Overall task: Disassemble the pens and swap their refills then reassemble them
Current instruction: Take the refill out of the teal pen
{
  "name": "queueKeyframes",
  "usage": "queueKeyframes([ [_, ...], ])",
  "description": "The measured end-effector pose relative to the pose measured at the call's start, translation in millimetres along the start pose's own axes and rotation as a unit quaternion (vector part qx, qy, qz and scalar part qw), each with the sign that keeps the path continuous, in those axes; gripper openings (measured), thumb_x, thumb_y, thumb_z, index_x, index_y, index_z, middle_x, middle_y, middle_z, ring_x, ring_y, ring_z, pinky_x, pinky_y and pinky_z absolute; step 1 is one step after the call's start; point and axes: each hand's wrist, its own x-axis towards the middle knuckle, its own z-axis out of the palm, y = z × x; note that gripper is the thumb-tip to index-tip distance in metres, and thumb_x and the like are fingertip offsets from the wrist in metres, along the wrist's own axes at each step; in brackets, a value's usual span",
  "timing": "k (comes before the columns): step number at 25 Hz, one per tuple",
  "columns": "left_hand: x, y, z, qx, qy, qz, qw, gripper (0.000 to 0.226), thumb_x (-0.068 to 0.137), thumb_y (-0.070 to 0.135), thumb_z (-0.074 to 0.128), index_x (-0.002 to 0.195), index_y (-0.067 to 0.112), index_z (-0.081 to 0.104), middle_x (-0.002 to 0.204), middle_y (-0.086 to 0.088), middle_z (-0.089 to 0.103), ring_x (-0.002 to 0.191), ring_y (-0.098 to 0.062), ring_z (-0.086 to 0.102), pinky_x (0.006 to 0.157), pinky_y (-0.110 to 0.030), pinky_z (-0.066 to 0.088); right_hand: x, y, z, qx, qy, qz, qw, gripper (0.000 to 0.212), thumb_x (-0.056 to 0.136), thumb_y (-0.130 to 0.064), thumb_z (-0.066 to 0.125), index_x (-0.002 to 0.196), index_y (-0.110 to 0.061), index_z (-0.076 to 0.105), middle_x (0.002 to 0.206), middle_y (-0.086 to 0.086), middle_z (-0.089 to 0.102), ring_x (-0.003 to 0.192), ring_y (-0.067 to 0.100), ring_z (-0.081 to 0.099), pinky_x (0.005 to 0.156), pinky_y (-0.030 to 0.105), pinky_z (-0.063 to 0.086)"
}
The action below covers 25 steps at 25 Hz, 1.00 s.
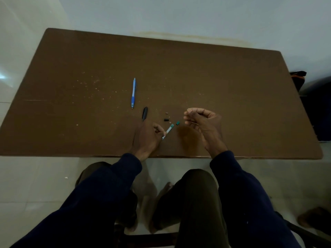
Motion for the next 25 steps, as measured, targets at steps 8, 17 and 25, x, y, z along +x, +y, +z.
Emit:
queueKeyframes([
  [8, -6, 4, 4, 0.032, 0.000, -0.011, 0.999, 0.025, 0.075, 0.032, 0.089, 0.070, 0.031, 0.064, 0.066, 0.013, 0.064, 0.059, 0.000, 0.060, 0.045, -0.006, 0.041, 0, 1, 3, -0.008, 0.002, 0.004, 1.000, 0.029, 0.088, -0.007, 0.077, 0.112, 0.009, 0.070, 0.099, 0.022, 0.077, 0.082, 0.024, 0.074, 0.072, 0.030, 0.063],
  [17, -5, -2, 0, 0.078, 0.018, 0.011, 0.997, 0.015, 0.082, 0.026, 0.084, 0.075, 0.028, 0.070, 0.069, 0.013, 0.068, 0.061, 0.002, 0.062, 0.045, -0.004, 0.041, -1, 3, 3, -0.004, 0.003, 0.005, 1.000, 0.027, 0.089, -0.006, 0.076, 0.110, 0.010, 0.070, 0.098, 0.023, 0.076, 0.082, 0.026, 0.074, 0.073, 0.032, 0.062],
  [25, -7, -8, 3, 0.084, 0.006, 0.016, 0.996, 0.009, 0.084, 0.023, 0.081, 0.083, 0.024, 0.072, 0.079, 0.007, 0.070, 0.061, 0.004, 0.056, 0.049, 0.001, 0.039, -7, 2, 6, -0.022, 0.002, 0.005, 1.000, 0.027, 0.090, -0.005, 0.074, 0.113, 0.010, 0.068, 0.103, 0.025, 0.075, 0.086, 0.026, 0.073, 0.078, 0.034, 0.063],
])
